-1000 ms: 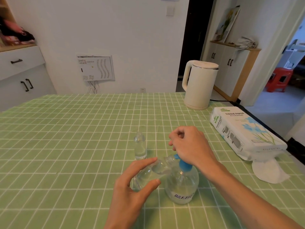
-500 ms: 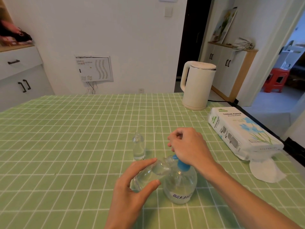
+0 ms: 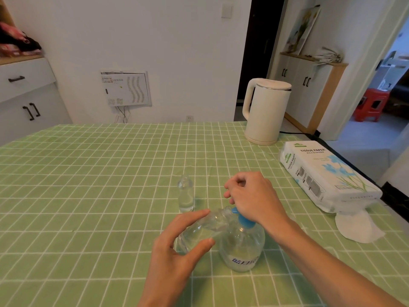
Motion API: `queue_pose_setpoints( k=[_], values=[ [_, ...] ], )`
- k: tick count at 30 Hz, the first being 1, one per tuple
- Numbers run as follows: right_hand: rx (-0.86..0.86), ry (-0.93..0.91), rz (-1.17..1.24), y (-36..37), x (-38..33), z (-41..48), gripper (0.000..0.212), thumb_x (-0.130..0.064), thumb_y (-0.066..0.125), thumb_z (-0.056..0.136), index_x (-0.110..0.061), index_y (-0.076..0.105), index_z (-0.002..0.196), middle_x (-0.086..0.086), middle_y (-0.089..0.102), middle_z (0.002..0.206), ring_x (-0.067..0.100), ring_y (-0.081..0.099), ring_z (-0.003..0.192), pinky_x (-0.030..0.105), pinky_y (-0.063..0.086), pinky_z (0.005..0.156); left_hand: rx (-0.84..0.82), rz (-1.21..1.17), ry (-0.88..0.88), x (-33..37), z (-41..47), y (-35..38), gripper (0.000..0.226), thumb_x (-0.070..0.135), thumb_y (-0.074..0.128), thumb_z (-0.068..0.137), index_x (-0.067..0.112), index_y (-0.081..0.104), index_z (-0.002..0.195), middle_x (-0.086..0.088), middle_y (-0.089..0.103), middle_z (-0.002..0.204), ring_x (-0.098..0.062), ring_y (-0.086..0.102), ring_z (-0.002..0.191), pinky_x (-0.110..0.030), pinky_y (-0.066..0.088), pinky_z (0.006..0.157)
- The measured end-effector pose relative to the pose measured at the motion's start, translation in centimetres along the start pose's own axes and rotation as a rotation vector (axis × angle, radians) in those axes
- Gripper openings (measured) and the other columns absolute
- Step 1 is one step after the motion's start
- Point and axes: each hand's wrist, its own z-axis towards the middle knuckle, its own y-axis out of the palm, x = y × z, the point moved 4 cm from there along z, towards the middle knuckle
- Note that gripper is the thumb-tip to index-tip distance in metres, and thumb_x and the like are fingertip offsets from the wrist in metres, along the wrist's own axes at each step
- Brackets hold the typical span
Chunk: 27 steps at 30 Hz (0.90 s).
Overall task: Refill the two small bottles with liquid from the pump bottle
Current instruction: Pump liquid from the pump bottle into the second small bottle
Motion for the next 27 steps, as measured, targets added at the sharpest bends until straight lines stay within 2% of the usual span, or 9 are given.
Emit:
queue_pose_setpoints(
  k=[9, 18, 22, 27],
  values=[
    [0.009, 0.000, -0.022, -0.1, 0.0, 0.2, 0.027, -0.030, 0.058, 0.104, -0.022, 0.076, 0.087, -0.002, 0.081, 0.083, 0.025, 0.079, 0.085, 0.051, 0.066, 0.085, -0.002, 0.004, -0.002, 0.3, -0.1, 0.1, 0.051, 0.017, 0.084, 0.076, 0.043, 0.074, 0.119, 0.015, 0.076, 0.124, -0.010, 0.068, 0.124, -0.014, 0.047, 0.104],
    [0.020, -0.043, -0.038, -0.4, -0.8, 0.5, 0.026, -0.030, 0.059, 0.105, -0.022, 0.076, 0.087, -0.003, 0.081, 0.082, 0.025, 0.079, 0.082, 0.051, 0.067, 0.082, 0.002, 0.013, -0.018, 0.3, -0.1, 0.0, 0.056, 0.007, 0.090, 0.078, 0.044, 0.074, 0.118, 0.015, 0.077, 0.123, -0.009, 0.069, 0.122, -0.020, 0.049, 0.106],
    [0.013, -0.032, -0.019, -0.1, -0.3, 0.5, 0.026, -0.026, 0.059, 0.105, -0.018, 0.079, 0.089, 0.000, 0.082, 0.082, 0.029, 0.080, 0.083, 0.053, 0.067, 0.082, 0.009, -0.004, -0.008, 0.2, -0.1, 0.0, 0.048, 0.028, 0.086, 0.076, 0.043, 0.074, 0.119, 0.015, 0.076, 0.125, -0.010, 0.068, 0.124, -0.017, 0.048, 0.106],
    [-0.003, -0.008, -0.027, 0.2, 0.2, 0.4, 0.027, -0.027, 0.058, 0.106, -0.017, 0.078, 0.090, 0.001, 0.082, 0.084, 0.027, 0.079, 0.086, 0.053, 0.067, 0.085, -0.001, -0.025, 0.008, 0.5, 0.1, 0.4, 0.046, 0.034, 0.081, 0.076, 0.043, 0.074, 0.120, 0.014, 0.076, 0.124, -0.010, 0.069, 0.123, -0.015, 0.047, 0.104]
  ],
)
